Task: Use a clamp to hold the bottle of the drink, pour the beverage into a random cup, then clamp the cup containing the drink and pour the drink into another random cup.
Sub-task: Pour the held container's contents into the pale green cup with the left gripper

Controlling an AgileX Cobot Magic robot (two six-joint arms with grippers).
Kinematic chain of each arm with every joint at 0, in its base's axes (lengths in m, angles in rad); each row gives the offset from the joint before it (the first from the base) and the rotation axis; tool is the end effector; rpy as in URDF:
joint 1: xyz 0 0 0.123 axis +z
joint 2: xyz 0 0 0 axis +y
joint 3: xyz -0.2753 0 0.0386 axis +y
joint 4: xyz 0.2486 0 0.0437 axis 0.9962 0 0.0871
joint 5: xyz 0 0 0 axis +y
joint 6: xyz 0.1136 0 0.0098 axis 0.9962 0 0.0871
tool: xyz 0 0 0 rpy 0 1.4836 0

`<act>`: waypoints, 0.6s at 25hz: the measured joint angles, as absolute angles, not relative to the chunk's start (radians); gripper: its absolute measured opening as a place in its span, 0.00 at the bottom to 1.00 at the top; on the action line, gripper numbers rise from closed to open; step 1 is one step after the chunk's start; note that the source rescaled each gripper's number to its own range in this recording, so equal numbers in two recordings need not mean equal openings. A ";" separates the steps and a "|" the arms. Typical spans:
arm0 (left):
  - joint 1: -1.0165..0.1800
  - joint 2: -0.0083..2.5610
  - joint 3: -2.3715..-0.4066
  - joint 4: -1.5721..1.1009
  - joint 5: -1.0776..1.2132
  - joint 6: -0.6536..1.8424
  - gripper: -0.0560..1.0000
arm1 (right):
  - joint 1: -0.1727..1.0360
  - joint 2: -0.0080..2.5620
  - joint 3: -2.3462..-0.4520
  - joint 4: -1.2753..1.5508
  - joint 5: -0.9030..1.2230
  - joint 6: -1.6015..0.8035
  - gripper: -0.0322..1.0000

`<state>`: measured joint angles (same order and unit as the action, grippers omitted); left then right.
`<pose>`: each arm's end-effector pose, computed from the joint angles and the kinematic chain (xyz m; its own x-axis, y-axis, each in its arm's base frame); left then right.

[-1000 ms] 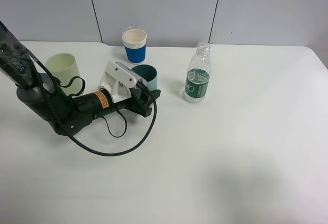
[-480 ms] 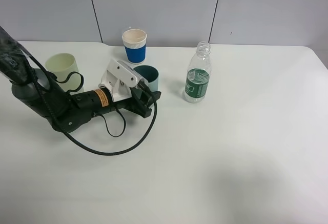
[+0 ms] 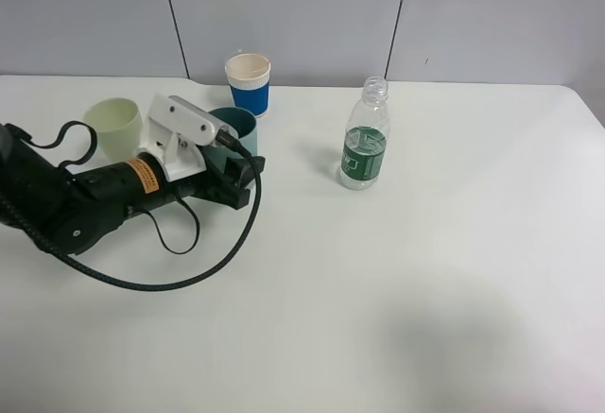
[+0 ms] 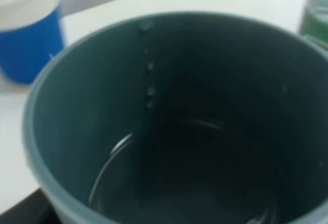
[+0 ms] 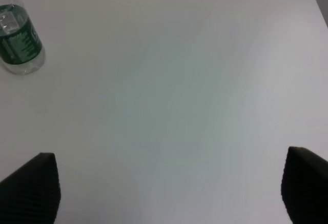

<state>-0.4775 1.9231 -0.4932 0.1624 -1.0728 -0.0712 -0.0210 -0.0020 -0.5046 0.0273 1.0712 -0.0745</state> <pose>0.2750 -0.1605 0.0972 -0.2376 0.1306 -0.9625 0.5780 0.8154 -0.0320 0.0220 0.0023 0.2674 -0.4584 -0.0517 -0.8873 -0.0285 0.9986 -0.0435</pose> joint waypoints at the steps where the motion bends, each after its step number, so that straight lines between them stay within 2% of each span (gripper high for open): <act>1: -0.477 1.908 -0.467 0.139 -1.073 -0.071 0.07 | -0.021 -0.002 -0.505 0.027 1.071 -0.075 0.82; 15: -0.477 1.739 -0.162 -0.272 -1.171 0.010 0.08 | -0.021 -0.002 -0.505 0.027 1.071 -0.075 0.82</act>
